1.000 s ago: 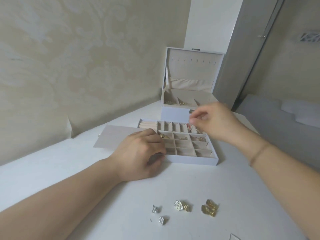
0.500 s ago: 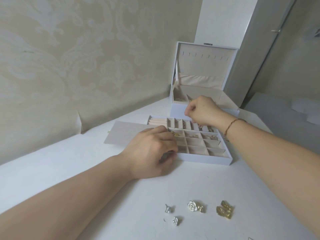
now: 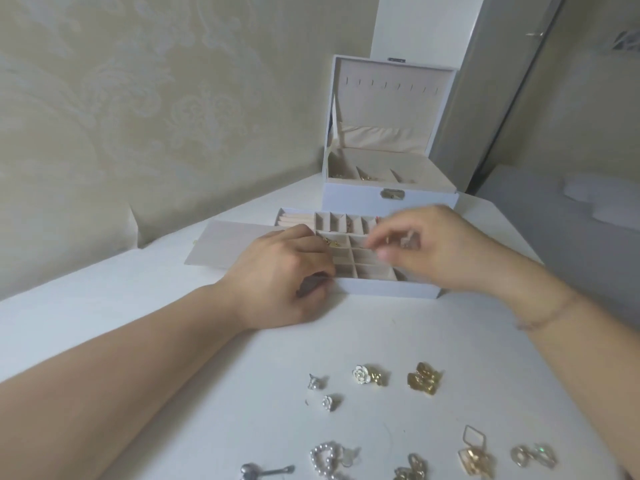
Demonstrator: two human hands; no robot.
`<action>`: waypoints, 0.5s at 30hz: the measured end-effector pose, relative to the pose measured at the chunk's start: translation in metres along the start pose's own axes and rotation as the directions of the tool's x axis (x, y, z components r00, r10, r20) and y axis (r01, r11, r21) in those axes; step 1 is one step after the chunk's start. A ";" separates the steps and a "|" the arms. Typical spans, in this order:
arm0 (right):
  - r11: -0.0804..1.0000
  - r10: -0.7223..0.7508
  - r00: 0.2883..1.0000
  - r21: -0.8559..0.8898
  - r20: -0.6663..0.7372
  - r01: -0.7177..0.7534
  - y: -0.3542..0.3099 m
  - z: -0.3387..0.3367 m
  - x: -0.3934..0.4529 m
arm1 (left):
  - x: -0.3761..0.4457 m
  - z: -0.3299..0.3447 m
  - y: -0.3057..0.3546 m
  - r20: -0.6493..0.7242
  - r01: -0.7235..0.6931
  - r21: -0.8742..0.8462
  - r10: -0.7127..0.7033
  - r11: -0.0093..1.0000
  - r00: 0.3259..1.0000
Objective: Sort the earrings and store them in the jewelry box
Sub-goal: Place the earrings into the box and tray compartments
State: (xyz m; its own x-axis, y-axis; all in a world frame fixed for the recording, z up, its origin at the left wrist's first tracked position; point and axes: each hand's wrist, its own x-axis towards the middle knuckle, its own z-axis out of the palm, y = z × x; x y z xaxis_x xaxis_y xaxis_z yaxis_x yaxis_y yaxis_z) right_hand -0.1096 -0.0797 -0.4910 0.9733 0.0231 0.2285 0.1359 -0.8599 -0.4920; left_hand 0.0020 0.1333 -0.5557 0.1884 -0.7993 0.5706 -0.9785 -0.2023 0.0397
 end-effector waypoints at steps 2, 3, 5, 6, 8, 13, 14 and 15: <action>0.999 -0.005 0.968 0.041 0.251 -0.006 -0.004 -0.009 -0.043 | 0.000 0.000 0.000 0.003 0.003 0.008 -0.003 1.000 1.000; 0.999 -0.009 0.951 0.046 0.310 -0.005 -0.004 -0.011 -0.059 | 0.001 0.000 0.000 0.004 0.005 0.013 -0.005 1.000 1.000; 0.997 -0.042 0.957 0.073 0.286 0.022 -0.005 -0.012 -0.080 | 0.000 0.000 0.000 0.004 0.006 0.021 -0.006 1.000 1.000; 0.996 -0.055 0.961 0.077 0.270 0.035 -0.005 -0.011 -0.086 | 0.000 0.000 0.000 0.004 0.004 0.024 -0.004 1.000 1.000; 0.997 -0.053 0.951 0.061 0.305 0.036 -0.007 -0.005 -0.095 | 0.000 0.000 0.001 0.005 0.001 0.029 -0.001 1.000 1.000; 0.999 0.020 0.943 -0.052 0.332 -0.003 -0.006 0.009 -0.106 | 0.000 -0.001 0.001 0.003 0.004 0.037 -0.004 0.999 1.000; 0.999 0.018 0.951 -0.046 0.309 -0.004 -0.007 0.012 -0.106 | 0.000 -0.001 0.001 0.005 0.007 0.037 -0.007 0.999 1.000; 0.999 0.009 0.959 -0.037 0.282 0.002 -0.008 0.014 -0.105 | 0.000 -0.001 0.001 0.007 0.009 0.037 -0.010 0.999 1.000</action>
State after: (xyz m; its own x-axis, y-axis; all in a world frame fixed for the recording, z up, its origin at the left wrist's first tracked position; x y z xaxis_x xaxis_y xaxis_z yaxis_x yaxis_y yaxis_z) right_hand -0.2107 -0.0687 -0.5228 0.9871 0.1585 -0.0220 0.1308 -0.8783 -0.4599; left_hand 0.0014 0.1334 -0.5548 0.1985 -0.8012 0.5646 -0.9730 -0.2305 0.0150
